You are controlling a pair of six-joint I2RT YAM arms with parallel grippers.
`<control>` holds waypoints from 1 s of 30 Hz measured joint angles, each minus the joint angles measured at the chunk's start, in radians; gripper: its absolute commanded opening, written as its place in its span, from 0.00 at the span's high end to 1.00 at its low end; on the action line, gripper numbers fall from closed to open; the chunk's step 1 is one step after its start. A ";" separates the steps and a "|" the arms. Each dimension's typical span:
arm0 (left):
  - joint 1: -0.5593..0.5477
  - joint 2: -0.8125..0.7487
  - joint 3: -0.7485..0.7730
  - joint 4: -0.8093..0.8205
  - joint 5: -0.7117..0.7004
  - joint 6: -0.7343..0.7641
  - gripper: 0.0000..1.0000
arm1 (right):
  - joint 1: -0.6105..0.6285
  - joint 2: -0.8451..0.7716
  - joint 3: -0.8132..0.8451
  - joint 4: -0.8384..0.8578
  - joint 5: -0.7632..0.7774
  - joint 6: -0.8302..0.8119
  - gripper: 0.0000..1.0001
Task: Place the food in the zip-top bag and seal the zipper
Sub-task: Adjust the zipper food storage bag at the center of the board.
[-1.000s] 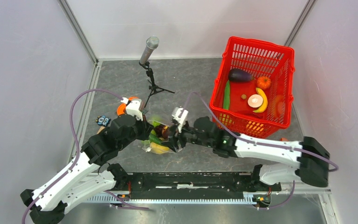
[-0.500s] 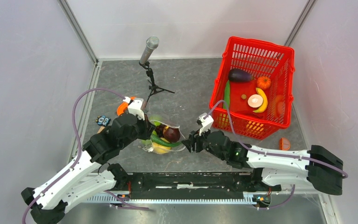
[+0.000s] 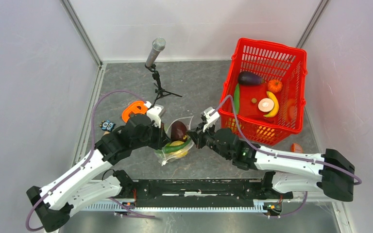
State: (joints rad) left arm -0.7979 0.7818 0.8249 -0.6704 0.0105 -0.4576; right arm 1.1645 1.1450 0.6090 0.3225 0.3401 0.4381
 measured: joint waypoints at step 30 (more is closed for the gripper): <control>0.000 -0.011 0.086 -0.013 0.048 -0.077 0.96 | -0.192 0.225 0.537 -0.300 -0.415 -0.232 1.00</control>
State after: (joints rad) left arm -0.7979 0.7708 0.9112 -0.6838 0.0582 -0.5346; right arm 0.9722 1.3705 1.1458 0.0227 -0.0753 0.2062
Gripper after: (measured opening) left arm 0.036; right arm 0.009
